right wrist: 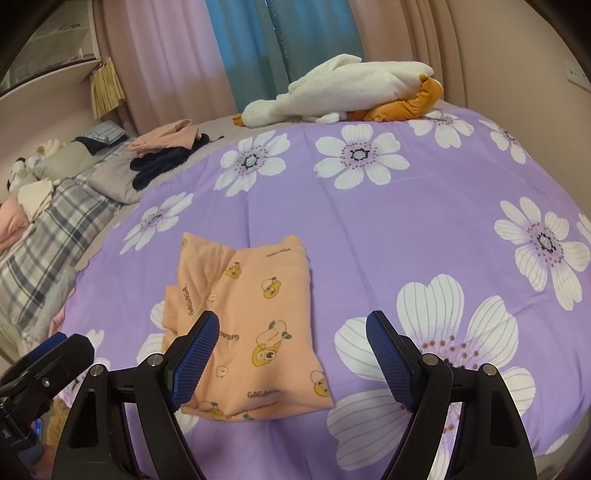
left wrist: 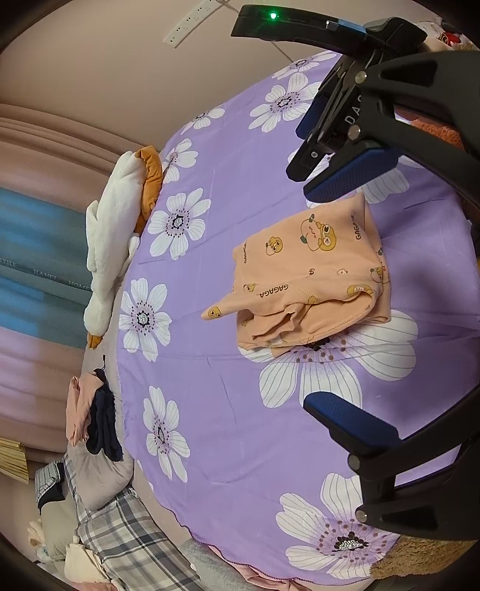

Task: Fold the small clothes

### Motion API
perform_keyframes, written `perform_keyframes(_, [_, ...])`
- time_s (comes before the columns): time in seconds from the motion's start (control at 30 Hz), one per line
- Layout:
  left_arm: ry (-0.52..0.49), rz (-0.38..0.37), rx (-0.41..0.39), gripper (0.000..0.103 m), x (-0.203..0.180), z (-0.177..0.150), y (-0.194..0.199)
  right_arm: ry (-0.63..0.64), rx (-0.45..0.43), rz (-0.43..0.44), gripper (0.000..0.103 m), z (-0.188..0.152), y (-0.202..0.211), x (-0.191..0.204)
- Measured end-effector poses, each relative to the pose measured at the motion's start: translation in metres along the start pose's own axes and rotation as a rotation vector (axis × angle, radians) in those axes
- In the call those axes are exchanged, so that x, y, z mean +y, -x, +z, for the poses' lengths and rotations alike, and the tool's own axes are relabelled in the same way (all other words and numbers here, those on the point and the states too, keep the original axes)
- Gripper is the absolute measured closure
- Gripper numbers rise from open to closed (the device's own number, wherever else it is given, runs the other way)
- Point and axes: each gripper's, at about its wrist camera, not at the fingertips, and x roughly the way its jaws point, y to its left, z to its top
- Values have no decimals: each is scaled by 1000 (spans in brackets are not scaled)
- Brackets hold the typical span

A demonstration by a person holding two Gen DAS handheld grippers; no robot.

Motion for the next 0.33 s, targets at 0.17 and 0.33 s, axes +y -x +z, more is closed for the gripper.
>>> perform_keyframes(0.17, [-1, -8, -5, 1, -1, 1, 2, 4, 1, 0, 22, 0, -2, 0])
perform_keyframes(0.33, [-7, -16, -6, 1, -1, 2, 5, 9, 2, -3, 22, -1, -3, 1])
